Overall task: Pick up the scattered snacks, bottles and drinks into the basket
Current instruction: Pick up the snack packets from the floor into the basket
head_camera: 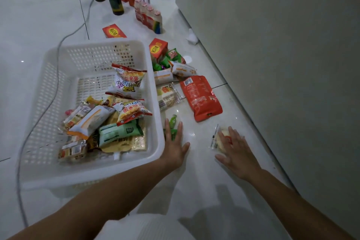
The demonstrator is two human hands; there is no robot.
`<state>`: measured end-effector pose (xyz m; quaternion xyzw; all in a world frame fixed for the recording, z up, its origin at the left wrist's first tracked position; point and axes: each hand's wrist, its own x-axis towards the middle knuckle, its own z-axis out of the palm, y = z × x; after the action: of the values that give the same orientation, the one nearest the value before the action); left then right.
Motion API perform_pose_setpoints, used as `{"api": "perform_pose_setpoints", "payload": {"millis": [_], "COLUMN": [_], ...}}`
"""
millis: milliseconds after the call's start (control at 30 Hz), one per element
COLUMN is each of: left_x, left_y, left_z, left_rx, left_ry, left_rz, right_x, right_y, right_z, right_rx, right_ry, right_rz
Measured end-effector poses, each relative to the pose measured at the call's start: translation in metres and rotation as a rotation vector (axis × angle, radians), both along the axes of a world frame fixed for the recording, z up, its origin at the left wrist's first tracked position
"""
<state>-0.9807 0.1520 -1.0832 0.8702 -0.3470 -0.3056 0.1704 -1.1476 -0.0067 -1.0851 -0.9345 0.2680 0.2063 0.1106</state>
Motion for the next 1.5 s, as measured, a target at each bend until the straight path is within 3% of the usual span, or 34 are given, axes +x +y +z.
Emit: {"api": "perform_pose_setpoints", "payload": {"millis": [200, 433, 600, 667, 800, 1067, 1233, 1433, 1500], "left_x": [0.002, -0.003, -0.003, -0.001, 0.001, -0.021, -0.02, 0.024, 0.056], "left_y": [0.002, 0.0, -0.001, -0.002, 0.004, 0.014, 0.011, 0.024, 0.04], "left_z": [-0.014, -0.022, -0.02, -0.022, -0.03, -0.012, 0.021, 0.089, 0.11], "left_rx": [-0.019, -0.053, 0.039, -0.004, 0.11, -0.154, -0.313, -0.361, -0.268], "left_ry": [-0.14, -0.146, -0.205, -0.295, -0.406, -0.503, -0.595, -0.681, -0.642], "left_rz": [-0.094, -0.039, -0.098, -0.165, -0.261, -0.383, -0.482, -0.071, 0.079], "right_x": [0.009, 0.009, 0.005, 0.005, 0.003, 0.013, 0.018, 0.075, 0.108], "right_y": [0.0, 0.0, -0.001, 0.0, 0.005, 0.013, 0.018, 0.017, 0.025], "right_z": [-0.019, -0.026, -0.027, -0.025, -0.014, 0.015, 0.041, 0.105, 0.136], "right_rx": [-0.021, -0.064, -0.081, -0.066, -0.063, -0.068, -0.053, -0.003, -0.033], "right_ry": [-0.005, -0.037, -0.071, -0.055, -0.091, -0.01, -0.16, -0.39, -0.451], "right_rz": [-0.005, -0.016, 0.007, 0.003, -0.002, -0.042, -0.131, -0.094, 0.015]}}
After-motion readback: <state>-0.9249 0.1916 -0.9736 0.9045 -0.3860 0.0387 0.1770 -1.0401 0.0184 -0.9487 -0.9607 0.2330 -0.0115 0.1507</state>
